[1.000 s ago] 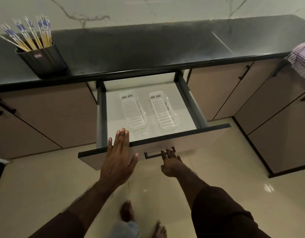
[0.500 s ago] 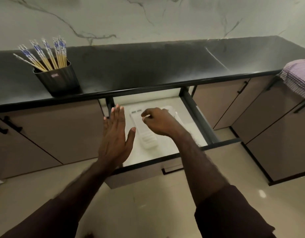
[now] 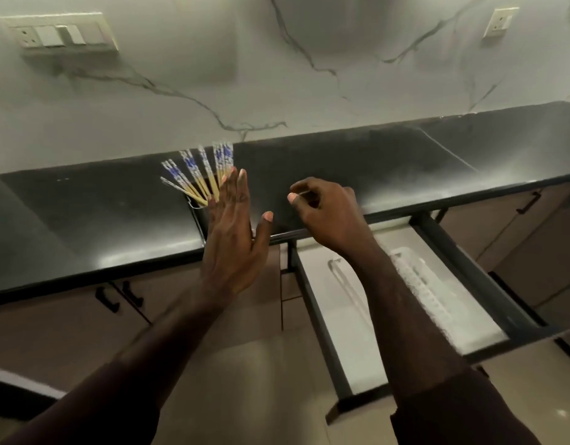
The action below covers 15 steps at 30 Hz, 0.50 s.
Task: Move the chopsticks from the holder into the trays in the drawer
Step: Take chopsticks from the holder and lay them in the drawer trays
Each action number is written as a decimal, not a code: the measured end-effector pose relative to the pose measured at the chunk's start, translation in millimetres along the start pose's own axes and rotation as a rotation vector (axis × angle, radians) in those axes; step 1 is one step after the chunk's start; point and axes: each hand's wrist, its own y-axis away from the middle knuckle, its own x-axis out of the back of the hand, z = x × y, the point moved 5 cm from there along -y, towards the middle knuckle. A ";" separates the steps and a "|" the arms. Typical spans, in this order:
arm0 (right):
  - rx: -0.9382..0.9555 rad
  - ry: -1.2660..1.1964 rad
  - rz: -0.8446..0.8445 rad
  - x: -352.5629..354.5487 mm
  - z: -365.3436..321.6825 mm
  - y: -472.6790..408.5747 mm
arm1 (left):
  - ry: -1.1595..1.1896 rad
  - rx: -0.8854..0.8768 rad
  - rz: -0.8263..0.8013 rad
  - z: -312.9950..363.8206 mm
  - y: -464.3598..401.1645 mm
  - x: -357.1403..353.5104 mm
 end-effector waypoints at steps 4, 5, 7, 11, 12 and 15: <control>0.036 -0.017 -0.011 -29.6 -21.0 -37.8 | 0.007 0.020 0.047 -38.8 -22.9 16.4; 0.046 -0.021 -0.019 -36.4 -24.1 -46.2 | 0.000 0.025 0.050 -47.0 -27.5 17.3; 0.062 -0.038 -0.041 -57.1 -29.5 -66.9 | -0.020 0.047 0.041 -69.6 -38.9 17.8; 0.081 -0.097 -0.095 -103.4 -33.4 -111.8 | -0.059 0.078 0.029 -120.8 -69.4 11.1; 0.083 -0.104 -0.098 -109.0 -33.8 -114.3 | -0.062 0.080 0.028 -125.7 -71.7 10.6; 0.090 -0.130 -0.150 -146.1 -32.5 -150.5 | -0.069 0.145 0.019 -165.0 -91.7 4.2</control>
